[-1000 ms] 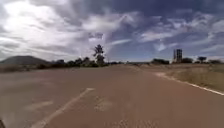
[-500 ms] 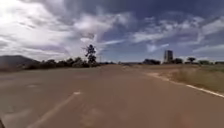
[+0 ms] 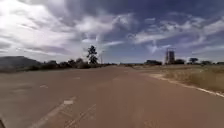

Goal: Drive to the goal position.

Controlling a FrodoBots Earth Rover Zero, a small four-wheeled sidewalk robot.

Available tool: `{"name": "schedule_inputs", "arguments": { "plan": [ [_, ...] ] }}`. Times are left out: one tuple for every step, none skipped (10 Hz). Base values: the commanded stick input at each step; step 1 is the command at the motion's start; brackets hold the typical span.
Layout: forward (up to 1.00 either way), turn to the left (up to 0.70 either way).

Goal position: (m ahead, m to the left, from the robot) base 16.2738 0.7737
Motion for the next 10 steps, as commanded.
{"name": "schedule_inputs", "arguments": {
  "plan": [
    [0.99, 0.00],
    [0.99, 0.00],
    [0.99, 0.00],
    [0.98, 0.00],
    [0.96, 0.00],
    [0.94, 0.00],
    [0.92, 0.00],
    [0.92, 0.00],
    [0.91, 0.00],
    [0.91, 0.00]
  ]
}}
